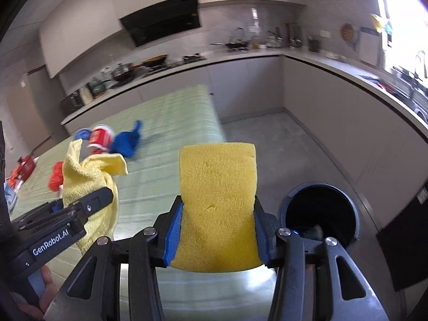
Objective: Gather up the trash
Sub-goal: 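Carry the sponge and cloth with both tools over the black bin, then open both tools to drop sponge and cloth into the bin, then move both tools back toward the white tissue and milk carton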
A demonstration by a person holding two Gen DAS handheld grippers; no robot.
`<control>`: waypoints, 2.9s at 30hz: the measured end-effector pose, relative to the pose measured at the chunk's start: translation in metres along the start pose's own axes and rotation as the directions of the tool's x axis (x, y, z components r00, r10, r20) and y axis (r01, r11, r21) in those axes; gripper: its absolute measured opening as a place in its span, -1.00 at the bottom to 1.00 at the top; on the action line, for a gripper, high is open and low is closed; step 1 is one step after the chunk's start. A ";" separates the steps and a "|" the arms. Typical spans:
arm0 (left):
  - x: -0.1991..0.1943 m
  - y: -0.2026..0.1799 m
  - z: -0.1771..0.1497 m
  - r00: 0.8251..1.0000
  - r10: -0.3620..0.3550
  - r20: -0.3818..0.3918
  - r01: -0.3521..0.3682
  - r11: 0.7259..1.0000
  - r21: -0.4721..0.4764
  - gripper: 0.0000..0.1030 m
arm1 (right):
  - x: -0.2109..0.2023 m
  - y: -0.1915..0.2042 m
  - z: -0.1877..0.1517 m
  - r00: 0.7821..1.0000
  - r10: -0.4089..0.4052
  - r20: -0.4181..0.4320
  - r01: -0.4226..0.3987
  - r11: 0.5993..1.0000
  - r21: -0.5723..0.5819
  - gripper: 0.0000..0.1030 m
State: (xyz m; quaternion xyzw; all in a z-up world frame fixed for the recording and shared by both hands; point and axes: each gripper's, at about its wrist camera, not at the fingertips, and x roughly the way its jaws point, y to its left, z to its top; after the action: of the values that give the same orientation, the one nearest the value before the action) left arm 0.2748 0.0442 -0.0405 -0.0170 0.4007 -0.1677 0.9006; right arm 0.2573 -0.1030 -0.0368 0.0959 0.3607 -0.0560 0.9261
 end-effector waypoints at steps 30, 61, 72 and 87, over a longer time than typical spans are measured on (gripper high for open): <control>0.194 -0.242 -0.035 0.952 0.102 -0.287 -0.094 0.995 0.042 0.12 | 0.130 -0.304 -0.013 0.958 0.014 -0.285 -0.006 0.999 0.031 0.36; -0.027 -0.007 -0.001 0.945 0.319 -0.067 -0.326 0.917 -0.232 0.44 | 0.051 -0.048 0.044 0.965 0.241 -0.108 -0.250 0.964 -0.087 0.42; -0.072 0.139 -0.030 0.915 0.397 -0.075 -0.399 0.857 -0.325 0.44 | 0.047 0.128 0.004 0.947 0.297 -0.124 -0.315 0.934 -0.166 0.42; -0.055 0.173 -0.018 0.890 0.449 -0.083 -0.450 0.832 -0.324 0.44 | 0.076 0.191 0.022 0.961 0.257 -0.102 -0.274 0.928 -0.252 0.42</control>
State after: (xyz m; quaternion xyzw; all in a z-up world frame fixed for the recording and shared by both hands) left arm 0.2772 0.2262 -0.0420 -0.0746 0.4173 0.1190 0.8978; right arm 0.3606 0.0758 -0.0467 0.0216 0.3795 0.1215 0.9169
